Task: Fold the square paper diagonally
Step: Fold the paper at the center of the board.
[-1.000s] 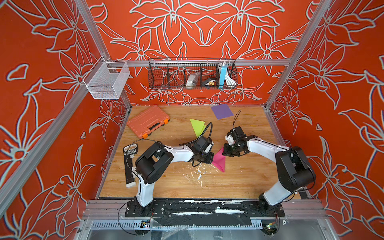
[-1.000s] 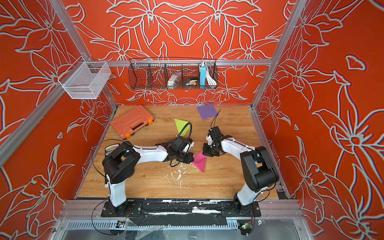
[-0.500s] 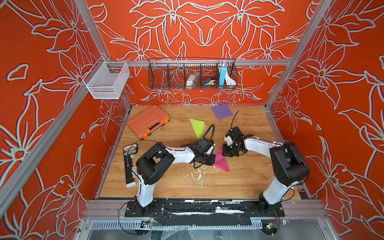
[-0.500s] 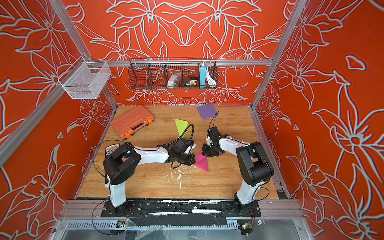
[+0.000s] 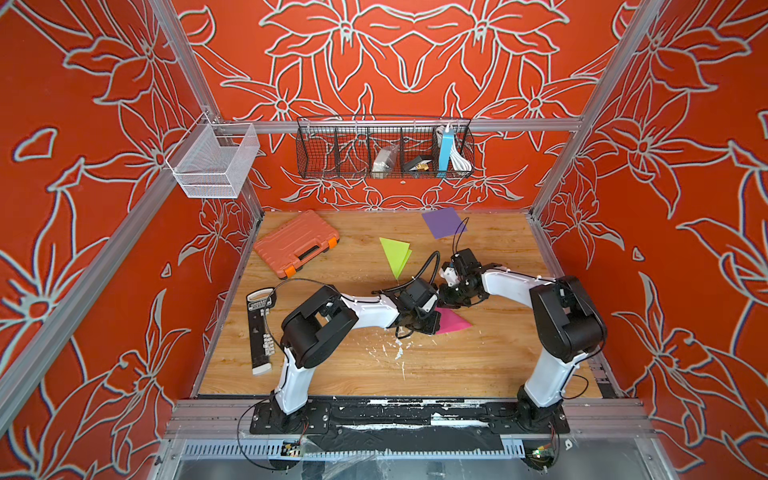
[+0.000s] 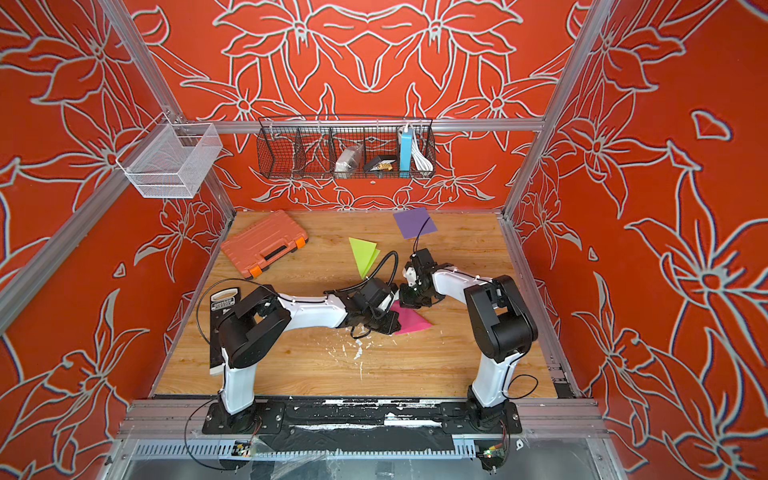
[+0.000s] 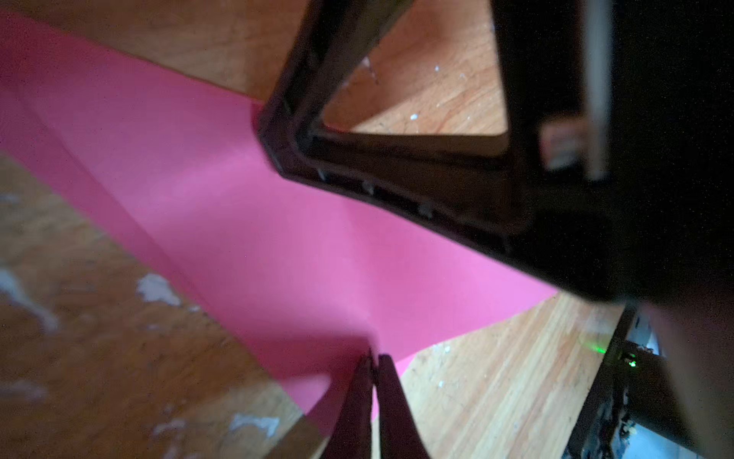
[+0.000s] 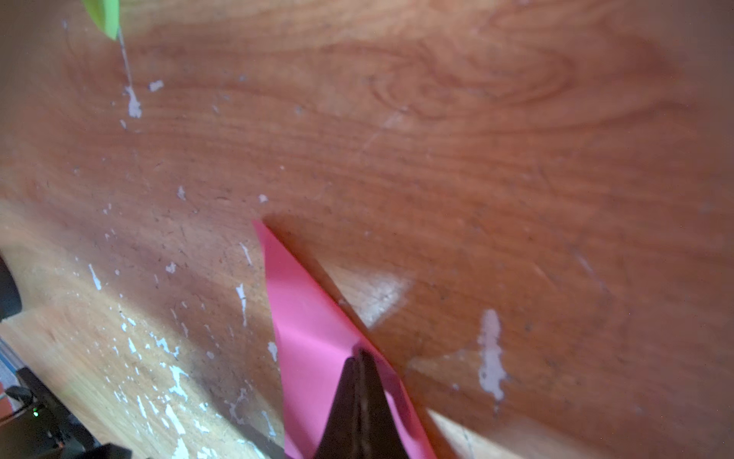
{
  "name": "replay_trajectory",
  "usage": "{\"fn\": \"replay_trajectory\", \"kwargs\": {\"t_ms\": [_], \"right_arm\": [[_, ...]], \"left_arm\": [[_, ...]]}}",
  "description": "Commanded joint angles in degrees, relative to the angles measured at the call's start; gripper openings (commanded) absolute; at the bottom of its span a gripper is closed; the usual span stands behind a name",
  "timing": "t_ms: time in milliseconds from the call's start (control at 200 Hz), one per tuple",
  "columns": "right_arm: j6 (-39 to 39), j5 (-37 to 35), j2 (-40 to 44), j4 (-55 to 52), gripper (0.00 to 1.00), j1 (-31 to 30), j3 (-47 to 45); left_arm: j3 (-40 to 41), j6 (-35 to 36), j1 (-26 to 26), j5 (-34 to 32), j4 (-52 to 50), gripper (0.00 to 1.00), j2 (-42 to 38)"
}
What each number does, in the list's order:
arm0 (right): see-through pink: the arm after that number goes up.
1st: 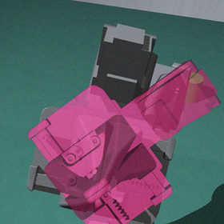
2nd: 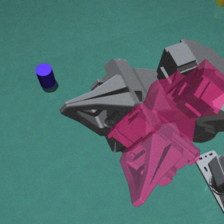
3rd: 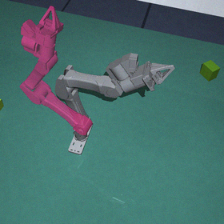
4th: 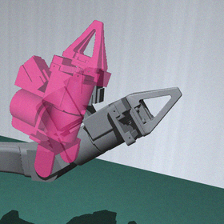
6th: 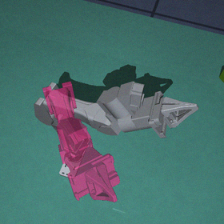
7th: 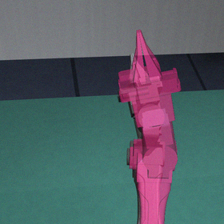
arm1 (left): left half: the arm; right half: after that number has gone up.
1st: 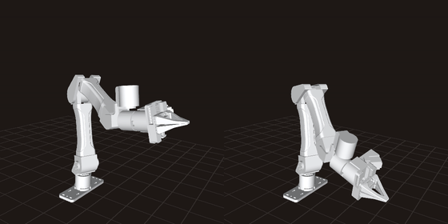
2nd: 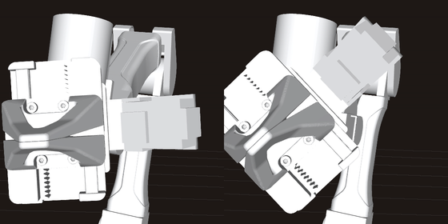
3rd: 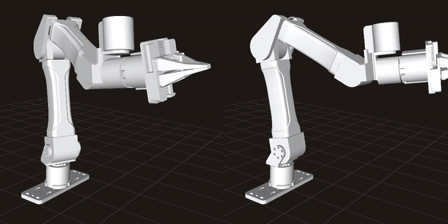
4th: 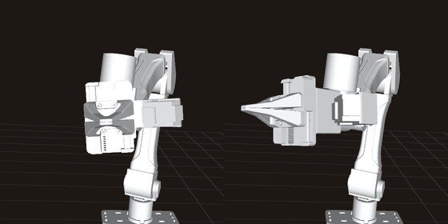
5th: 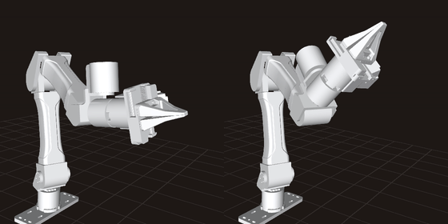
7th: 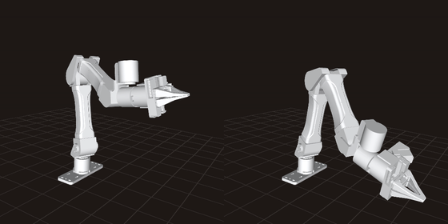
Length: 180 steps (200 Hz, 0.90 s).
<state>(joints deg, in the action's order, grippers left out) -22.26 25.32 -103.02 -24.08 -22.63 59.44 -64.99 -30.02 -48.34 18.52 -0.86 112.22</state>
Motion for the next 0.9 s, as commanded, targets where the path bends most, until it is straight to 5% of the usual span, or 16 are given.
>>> {"fn": "replay_trajectory", "kwargs": {"t_ms": [0, 300, 896], "right_arm": [[3.9, -0.3, -1.4, -3.4, 0.0, -0.8, 0.8], [3.7, 0.9, -1.0, -2.5, 0.0, -0.7, 0.6], [3.4, 1.7, -1.1, -1.9, 0.0, -0.7, 0.1]], "left_arm": [[2.8, -0.1, 2.1, -1.7, -1.6, 0.11, -6.7], [5.1, -3.8, 7.0, 1.6, 3.5, 0.07, -7.6], [-2.1, -6.3, 7.3, 4.7, 5.8, 0.0, 2.3]]}}
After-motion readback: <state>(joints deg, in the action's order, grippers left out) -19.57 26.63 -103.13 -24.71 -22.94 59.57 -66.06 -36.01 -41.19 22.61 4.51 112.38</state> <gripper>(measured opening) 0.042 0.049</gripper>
